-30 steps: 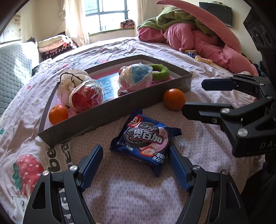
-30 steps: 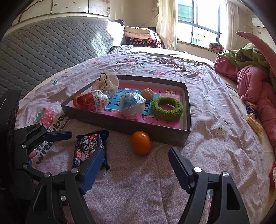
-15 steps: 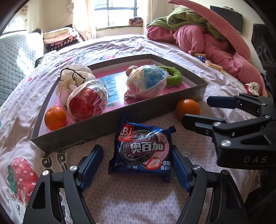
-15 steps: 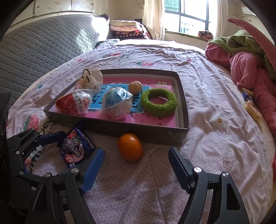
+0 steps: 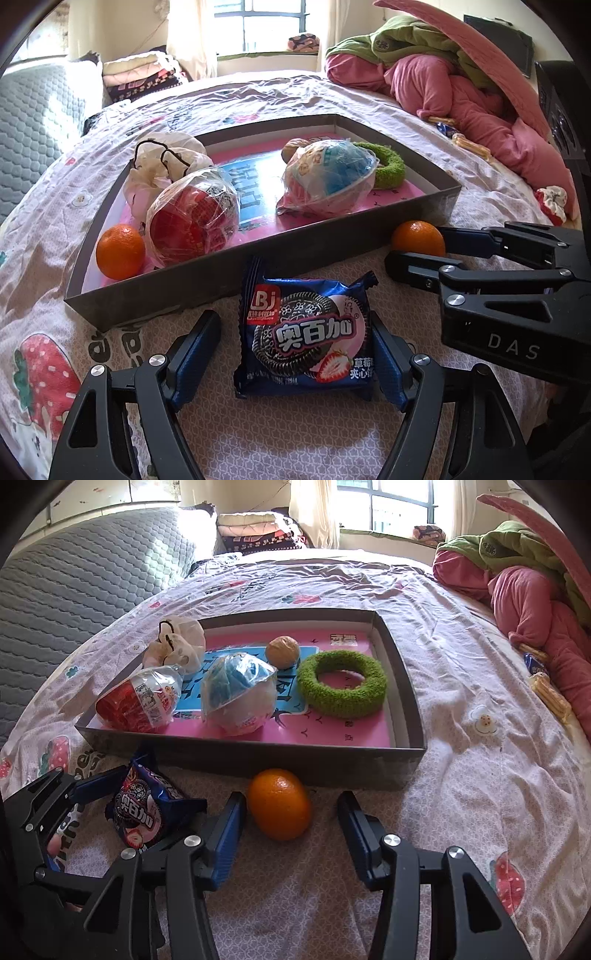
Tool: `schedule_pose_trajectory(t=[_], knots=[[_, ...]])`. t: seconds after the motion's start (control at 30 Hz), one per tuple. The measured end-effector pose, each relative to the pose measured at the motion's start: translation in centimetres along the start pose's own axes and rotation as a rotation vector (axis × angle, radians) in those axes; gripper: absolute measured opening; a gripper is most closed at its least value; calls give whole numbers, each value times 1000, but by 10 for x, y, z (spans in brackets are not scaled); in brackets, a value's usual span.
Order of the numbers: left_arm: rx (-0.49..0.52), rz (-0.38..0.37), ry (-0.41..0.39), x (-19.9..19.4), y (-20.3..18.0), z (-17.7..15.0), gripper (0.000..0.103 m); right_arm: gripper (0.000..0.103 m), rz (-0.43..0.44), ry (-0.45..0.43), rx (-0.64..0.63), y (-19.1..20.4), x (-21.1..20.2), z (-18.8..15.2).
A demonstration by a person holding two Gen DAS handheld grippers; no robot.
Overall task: Organize objects
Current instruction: 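Grasp the blue cookie pack with the left tool while the right tool grasps the orange, then lift the cookie pack toward the tray with the left tool while the right tool lifts the orange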
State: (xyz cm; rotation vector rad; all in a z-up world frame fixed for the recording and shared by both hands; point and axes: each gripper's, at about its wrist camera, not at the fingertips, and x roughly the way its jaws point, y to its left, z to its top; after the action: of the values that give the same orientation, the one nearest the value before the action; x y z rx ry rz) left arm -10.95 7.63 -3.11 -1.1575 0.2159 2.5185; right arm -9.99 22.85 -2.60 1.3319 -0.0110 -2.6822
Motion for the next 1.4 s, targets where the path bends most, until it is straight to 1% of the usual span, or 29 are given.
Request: schedule_pose_trajectory(t=[0.1, 0.17, 0.2, 0.27, 0.33, 0.43, 0.67, 0.83, 1.0, 1.1, 1.17, 1.27, 1.4], knots=[[-5, 11, 1, 1, -1, 2, 78, 43, 2, 1, 2, 0, 1, 1], [-8, 18, -1, 2, -2, 2, 75, 40, 14, 4, 12, -2, 1, 2], [-6, 21, -2, 2, -3, 2, 72, 39, 17, 4, 14, -2, 1, 2], [-2, 27, -4, 1, -5, 2, 62, 37, 21, 6, 6, -1, 0, 2], [10, 35, -6, -1, -8, 2, 58, 33, 18, 2, -5, 1, -1, 1], [23, 46, -3, -1, -12, 3, 57, 33, 14, 0, -15, 2, -2, 1], [-2, 29, -10, -9, -5, 6, 56, 33, 29, -5, -5, -2, -6, 0], [-15, 31, -49, -23, 0, 11, 56, 33, 33, -18, -3, -3, -11, 0], [-36, 30, -91, -37, 3, 18, 56, 32, 40, -57, 2, -5, -23, 3], [-43, 29, -110, -42, 3, 21, 56, 26, 39, -85, -3, -4, -30, 5], [-48, 25, -119, -44, 2, 23, 56, 26, 36, -101, -13, -2, -33, 6], [-51, 20, -117, -44, 2, 23, 56, 26, 9, -81, -40, 0, -28, 4], [-50, 24, -115, -42, 2, 23, 56, 26, 48, -72, -31, -1, -25, 3]])
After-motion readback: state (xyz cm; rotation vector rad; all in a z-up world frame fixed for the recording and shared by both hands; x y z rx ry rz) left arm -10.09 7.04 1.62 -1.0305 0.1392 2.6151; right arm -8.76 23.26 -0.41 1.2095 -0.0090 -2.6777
